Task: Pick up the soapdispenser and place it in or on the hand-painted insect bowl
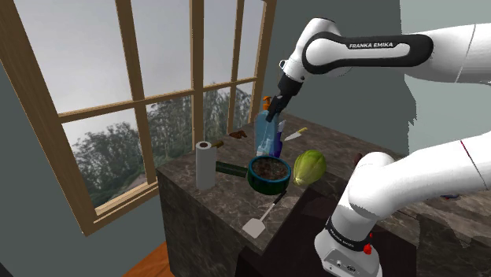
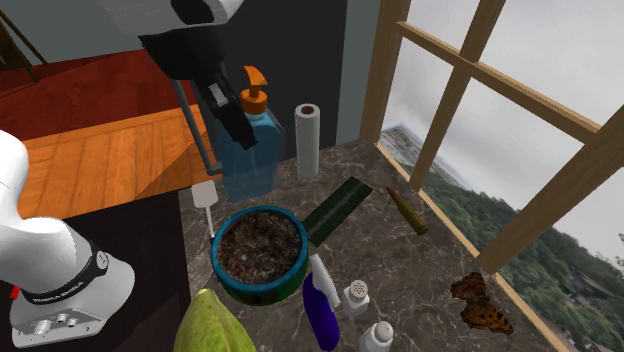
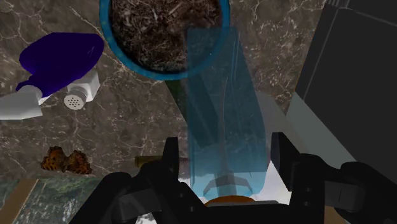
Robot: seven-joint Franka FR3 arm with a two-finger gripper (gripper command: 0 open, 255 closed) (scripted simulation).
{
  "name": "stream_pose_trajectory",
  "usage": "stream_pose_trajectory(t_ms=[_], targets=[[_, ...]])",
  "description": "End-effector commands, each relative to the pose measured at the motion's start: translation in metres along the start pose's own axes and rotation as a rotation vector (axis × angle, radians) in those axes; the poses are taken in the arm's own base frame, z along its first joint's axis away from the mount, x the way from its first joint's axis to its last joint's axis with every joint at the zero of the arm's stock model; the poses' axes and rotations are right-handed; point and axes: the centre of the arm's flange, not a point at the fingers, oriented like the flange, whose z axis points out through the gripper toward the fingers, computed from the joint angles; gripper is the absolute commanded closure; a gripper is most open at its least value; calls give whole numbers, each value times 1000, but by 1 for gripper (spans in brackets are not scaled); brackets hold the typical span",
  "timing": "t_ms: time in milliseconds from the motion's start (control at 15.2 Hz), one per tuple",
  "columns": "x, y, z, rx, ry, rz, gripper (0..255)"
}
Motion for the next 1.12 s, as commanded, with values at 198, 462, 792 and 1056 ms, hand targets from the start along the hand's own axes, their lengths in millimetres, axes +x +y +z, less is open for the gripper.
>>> stream_pose_trajectory(t_ms=[198,462,792,1056], targets=[[-42,38,-27,0,-1,-1,255],[-48,40,-7,0,-1,-1,255],[-55,42,19,0,-1,-1,255],[-60,44,39,0,-1,-1,255]])
